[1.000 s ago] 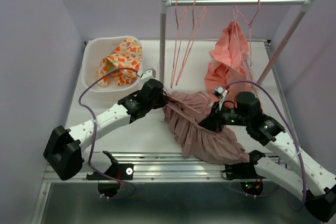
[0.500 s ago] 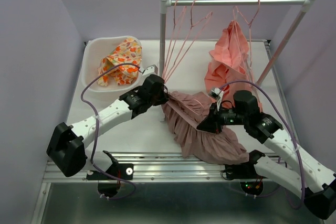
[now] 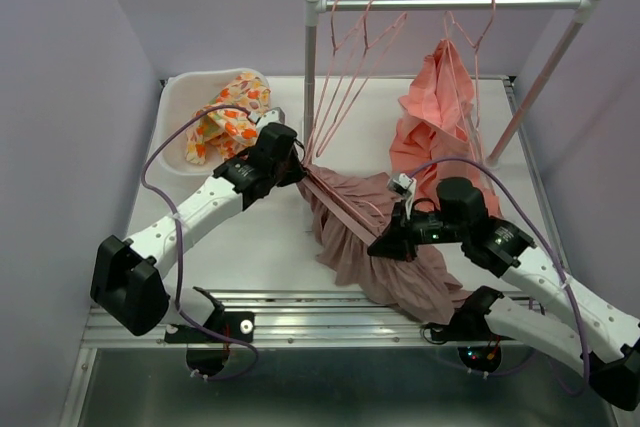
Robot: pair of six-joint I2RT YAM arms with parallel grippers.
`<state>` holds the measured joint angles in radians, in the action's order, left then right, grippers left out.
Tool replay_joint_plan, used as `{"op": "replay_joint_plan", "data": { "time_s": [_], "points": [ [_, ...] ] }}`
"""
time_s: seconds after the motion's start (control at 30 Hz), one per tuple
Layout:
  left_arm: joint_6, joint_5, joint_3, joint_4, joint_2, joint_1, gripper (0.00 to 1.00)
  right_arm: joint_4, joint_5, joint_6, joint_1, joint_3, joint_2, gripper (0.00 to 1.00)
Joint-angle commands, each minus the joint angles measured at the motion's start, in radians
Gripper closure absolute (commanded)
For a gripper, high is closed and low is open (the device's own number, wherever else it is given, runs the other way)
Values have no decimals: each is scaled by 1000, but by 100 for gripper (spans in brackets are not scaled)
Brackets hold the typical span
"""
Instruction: Remove the skirt from the hanger
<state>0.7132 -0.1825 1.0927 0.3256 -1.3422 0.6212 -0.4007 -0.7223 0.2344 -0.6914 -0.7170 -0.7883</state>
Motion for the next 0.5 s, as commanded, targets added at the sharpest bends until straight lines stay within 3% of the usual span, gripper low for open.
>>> {"op": "replay_joint_plan", "data": {
  "time_s": [0.0, 0.47],
  "points": [
    [-67, -224, 61, -10, -8, -98, 100, -153, -42, 22, -65, -5, 15, 99],
    [-17, -69, -236, -123, 146, -83, 100, 0, 227, 103, -65, -159, 35, 99]
  ]
}}
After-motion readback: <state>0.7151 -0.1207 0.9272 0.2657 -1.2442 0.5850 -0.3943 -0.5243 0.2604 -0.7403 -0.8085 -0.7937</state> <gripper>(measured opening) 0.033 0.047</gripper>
